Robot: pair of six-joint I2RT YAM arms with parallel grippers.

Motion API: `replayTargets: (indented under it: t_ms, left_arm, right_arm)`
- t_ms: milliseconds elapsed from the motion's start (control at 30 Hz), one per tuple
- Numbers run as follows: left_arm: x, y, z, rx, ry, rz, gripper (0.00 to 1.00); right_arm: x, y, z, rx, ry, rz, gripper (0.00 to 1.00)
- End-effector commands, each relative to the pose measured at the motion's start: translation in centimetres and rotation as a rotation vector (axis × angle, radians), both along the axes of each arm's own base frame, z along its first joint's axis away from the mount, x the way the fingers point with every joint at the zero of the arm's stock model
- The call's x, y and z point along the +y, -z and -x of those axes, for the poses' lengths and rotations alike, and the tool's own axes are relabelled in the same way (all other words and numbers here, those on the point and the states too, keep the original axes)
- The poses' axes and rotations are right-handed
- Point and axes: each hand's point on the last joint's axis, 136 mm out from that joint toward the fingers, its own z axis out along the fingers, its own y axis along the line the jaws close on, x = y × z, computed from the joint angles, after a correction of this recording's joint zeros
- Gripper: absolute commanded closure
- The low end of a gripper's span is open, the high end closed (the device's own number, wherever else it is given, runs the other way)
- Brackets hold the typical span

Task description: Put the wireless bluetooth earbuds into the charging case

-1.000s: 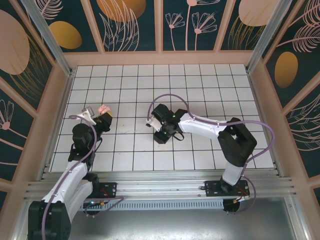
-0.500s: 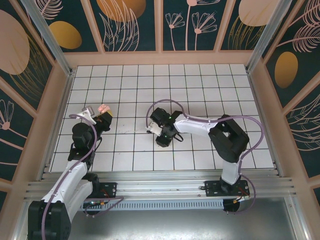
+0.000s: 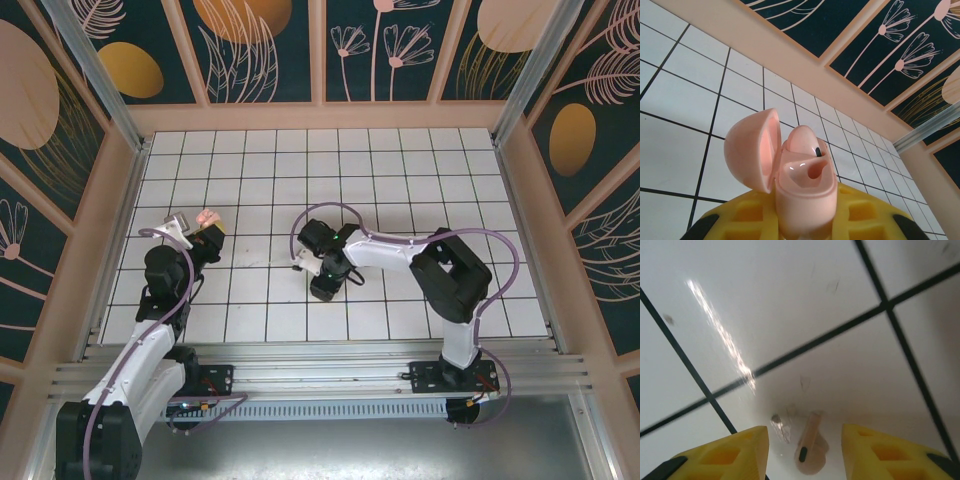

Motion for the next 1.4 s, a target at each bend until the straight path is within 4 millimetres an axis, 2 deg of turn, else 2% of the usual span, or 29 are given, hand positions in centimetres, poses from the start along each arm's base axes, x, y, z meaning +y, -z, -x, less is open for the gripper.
replayTargets:
  t_ms: [0,100,233,500,800,1367]
  left_arm:
    - [0.2,-2.0,-0.2,-0.062,-0.003,-0.019,0.94]
    - [0.2,-2.1,-0.3,-0.064,-0.003,-0.023,0.94]
    - [0.2,-2.1,-0.3,-0.064,-0.001,-0.024,0.94]
    - [0.2,-2.3,-0.3,-0.068,-0.002,-0.029,0.94]
    - [0.2,-2.3,-0.4,-0.071,-0.001,-0.034,0.94]
    - [0.1,-2.4,-0.5,-0.073,0.005,-0.045,0.94]
  right_arm:
    - [2.2,-2.8,-0.7,0.018,0.06,-0.11,0.57]
    - [3.0,-2.6,-0.4,0.076,0.088,-0.137,0.57]
    - [3.0,-1.6,0.2,0.127,0.105,-0.132,0.57]
    - [0.9,0.4,-0.5,0.14,0.189,-0.038,0.57]
    - [0.0,1.9,0.7,0.2,0.192,0.012,0.57]
    - [0.2,0.1,4.4,0.317,0.082,-0.058,0.65]
